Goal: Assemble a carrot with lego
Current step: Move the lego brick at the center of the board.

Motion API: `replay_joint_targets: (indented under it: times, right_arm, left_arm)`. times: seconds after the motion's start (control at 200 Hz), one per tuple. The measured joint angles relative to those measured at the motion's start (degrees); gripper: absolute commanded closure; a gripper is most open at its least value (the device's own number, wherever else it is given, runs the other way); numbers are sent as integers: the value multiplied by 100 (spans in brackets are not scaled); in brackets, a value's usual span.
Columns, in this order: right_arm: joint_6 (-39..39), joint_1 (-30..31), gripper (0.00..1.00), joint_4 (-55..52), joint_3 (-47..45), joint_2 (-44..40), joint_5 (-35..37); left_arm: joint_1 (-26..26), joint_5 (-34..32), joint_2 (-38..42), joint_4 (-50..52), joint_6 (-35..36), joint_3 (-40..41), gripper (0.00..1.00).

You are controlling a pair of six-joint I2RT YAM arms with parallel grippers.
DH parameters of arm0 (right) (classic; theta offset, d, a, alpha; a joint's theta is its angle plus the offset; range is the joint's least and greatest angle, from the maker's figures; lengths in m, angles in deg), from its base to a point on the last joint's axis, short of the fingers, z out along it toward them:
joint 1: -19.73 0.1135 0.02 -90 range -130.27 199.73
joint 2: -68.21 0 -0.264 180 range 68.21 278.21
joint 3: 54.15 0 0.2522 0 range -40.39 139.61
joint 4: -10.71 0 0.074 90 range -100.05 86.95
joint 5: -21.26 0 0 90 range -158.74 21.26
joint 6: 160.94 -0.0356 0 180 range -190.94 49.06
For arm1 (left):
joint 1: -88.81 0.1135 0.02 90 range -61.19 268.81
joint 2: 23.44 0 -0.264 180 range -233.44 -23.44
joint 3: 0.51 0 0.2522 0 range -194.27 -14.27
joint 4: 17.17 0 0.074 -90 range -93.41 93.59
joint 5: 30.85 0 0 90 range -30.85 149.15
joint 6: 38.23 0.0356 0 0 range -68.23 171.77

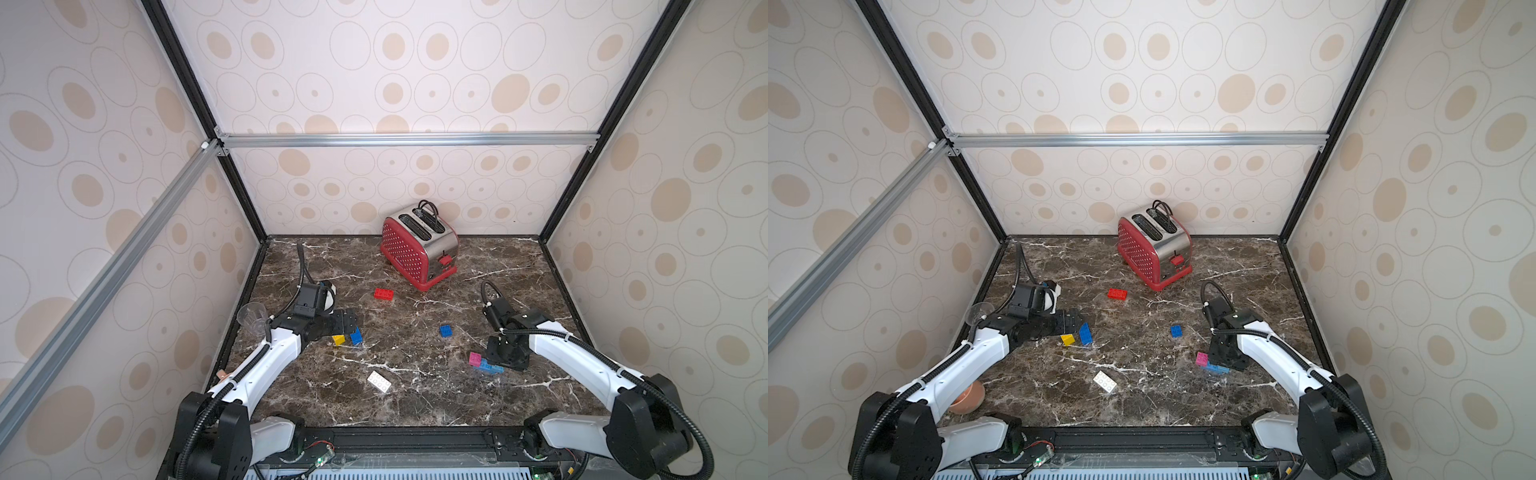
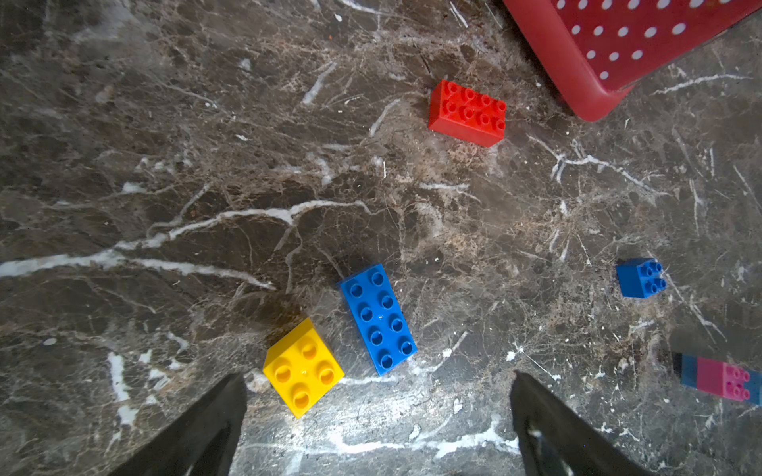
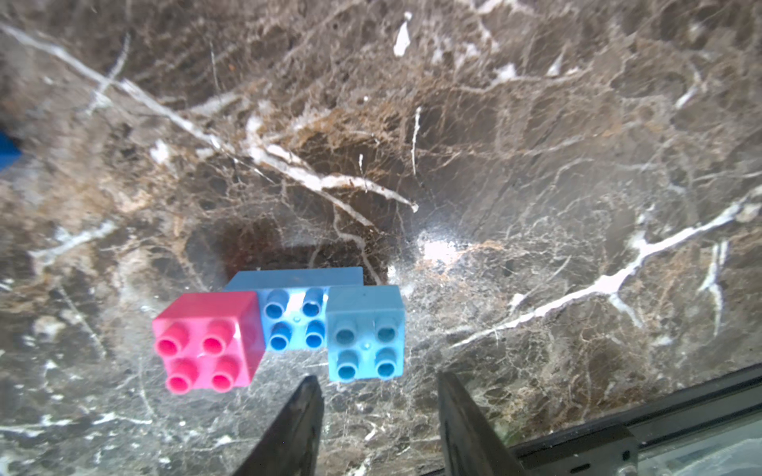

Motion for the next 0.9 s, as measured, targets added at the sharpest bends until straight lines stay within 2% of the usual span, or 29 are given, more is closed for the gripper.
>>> replay_joint_targets:
  times: [0.08,0.185,0.901]
  right_arm:
    - [-63,0,79,-22,0,-83,39]
    - [-85,-4,85,-11,-2,-90,37]
    - [-13,-4,81,413,-173,264,-118]
  left_arm:
    - [2,2,0,0,-2,0,1]
    - [2,2,0,0,-2,0,1]
    - [2,0,4,0,-2,2,1]
